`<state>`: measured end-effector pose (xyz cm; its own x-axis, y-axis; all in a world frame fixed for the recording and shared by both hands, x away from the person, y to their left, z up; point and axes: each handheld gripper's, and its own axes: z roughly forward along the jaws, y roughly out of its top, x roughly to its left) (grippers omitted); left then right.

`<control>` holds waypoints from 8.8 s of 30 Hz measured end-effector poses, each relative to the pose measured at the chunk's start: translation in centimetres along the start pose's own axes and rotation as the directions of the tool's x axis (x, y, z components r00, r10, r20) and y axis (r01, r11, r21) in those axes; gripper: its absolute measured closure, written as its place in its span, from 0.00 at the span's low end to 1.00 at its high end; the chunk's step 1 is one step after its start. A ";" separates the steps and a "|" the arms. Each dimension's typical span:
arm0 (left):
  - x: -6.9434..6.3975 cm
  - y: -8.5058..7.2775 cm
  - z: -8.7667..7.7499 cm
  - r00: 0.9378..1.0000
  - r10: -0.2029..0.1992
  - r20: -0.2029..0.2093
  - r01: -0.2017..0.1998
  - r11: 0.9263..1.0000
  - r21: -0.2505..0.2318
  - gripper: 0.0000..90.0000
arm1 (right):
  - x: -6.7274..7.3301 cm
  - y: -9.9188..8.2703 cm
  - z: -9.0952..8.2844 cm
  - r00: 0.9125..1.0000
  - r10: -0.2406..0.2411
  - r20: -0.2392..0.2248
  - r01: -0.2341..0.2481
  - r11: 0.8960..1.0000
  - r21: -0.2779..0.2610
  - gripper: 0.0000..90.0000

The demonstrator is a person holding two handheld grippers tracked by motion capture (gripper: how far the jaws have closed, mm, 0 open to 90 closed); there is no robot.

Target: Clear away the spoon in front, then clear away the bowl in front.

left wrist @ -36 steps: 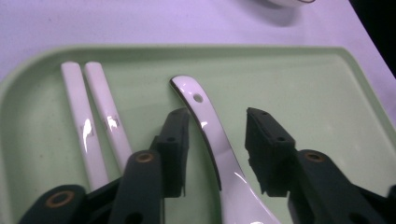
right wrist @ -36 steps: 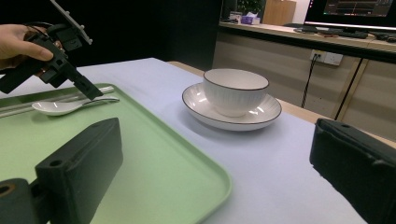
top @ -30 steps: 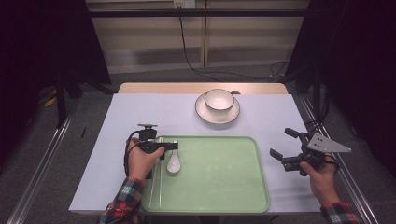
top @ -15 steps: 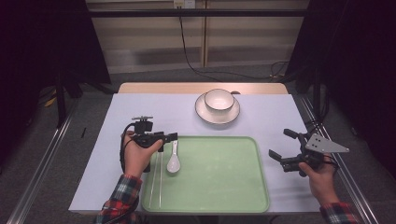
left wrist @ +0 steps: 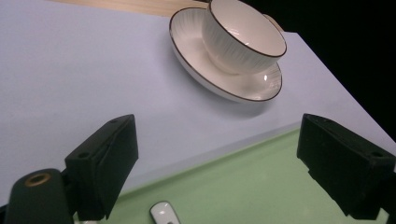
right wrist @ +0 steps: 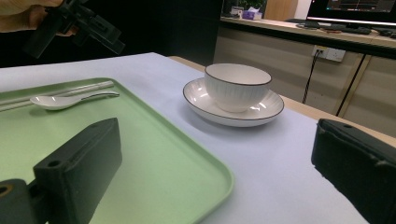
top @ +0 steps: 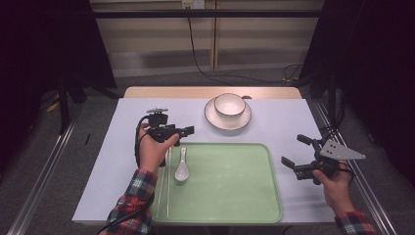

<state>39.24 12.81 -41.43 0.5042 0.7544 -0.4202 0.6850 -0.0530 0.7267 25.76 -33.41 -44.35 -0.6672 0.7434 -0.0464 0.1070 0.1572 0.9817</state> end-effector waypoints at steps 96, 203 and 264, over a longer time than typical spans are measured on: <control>-1.1 6.5 17.0 0.995 -0.060 -0.082 0.063 0.998 0.029 0.30 | 0.1 0.1 -0.9 1.000 -0.001 -0.010 0.001 1.000 -0.022 0.01; -1.6 0.3 1.7 0.998 -0.061 0.015 0.054 0.955 0.292 0.91 | 0.1 -0.1 -0.6 1.000 -0.010 -0.007 0.010 1.000 -0.006 0.01; -4.3 -6.5 -2.2 0.997 0.021 0.079 -0.052 0.912 0.408 0.91 | 0.1 -0.1 -0.1 1.000 -0.018 -0.014 0.018 1.000 0.001 0.01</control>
<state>31.47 11.30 -43.18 0.5585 0.6991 -0.4465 0.8128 -0.3539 0.4627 25.59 -33.38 -44.47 -0.6795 0.7310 -0.0618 0.0955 0.1717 0.9805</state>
